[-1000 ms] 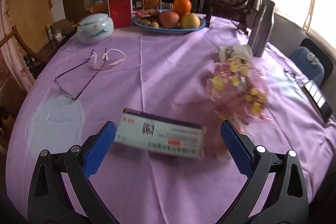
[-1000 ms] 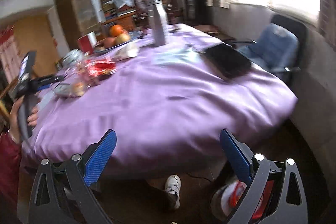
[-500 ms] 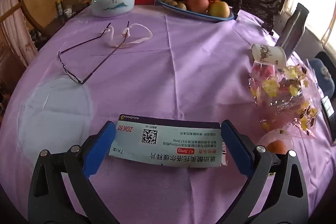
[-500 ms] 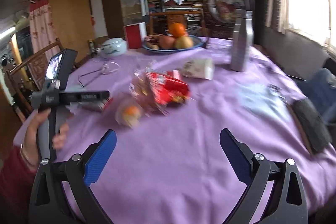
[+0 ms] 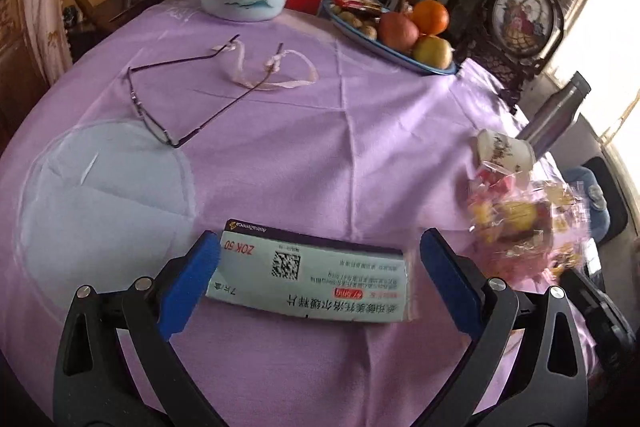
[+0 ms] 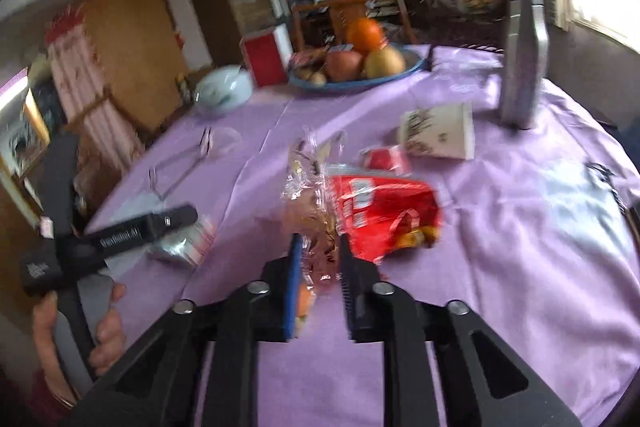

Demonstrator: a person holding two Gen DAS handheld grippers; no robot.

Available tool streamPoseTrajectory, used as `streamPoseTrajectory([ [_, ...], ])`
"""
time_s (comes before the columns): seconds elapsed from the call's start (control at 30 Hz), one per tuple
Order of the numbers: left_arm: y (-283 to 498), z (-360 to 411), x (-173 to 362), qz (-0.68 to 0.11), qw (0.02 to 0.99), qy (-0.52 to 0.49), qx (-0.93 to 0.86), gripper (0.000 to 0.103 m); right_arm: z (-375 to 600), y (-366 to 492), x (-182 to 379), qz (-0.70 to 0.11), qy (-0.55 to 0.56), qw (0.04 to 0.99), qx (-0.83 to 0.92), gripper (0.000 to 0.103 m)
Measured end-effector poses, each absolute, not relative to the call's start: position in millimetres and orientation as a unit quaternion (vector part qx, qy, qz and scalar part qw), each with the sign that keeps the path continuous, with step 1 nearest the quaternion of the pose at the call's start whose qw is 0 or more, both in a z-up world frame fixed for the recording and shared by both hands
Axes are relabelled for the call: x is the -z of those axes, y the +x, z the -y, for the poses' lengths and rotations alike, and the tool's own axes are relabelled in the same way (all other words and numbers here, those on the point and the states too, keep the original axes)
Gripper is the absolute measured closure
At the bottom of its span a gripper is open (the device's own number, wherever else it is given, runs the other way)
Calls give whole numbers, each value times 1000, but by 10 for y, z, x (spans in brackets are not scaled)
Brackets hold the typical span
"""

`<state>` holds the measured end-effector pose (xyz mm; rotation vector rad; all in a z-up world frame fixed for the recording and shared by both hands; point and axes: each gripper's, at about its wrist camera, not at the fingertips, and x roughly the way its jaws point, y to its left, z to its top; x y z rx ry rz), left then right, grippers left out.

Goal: Collect trash

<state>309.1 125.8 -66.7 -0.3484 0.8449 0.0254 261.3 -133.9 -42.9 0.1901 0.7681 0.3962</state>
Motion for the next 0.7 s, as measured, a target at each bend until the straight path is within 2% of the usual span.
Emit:
streamPoseTrajectory([
  [0.2, 3037, -1212, 628, -397, 904, -160, -2, 7, 1801, 2153, 297, -338, 118, 914, -191, 90],
  [0.5, 3039, -1176, 692, -411, 899, -149, -1, 7, 2382, 1958, 555, -358, 159, 910, -132, 90],
  [0.6, 3047, -1136, 703, -413, 901, -132, -8, 7, 2431, 2025, 710, -376, 172, 901, -130, 87],
  [0.7, 3070, -1039, 728, -420, 902, -94, -23, 7, 2387, 2052, 809, -386, 166, 899, -125, 78],
])
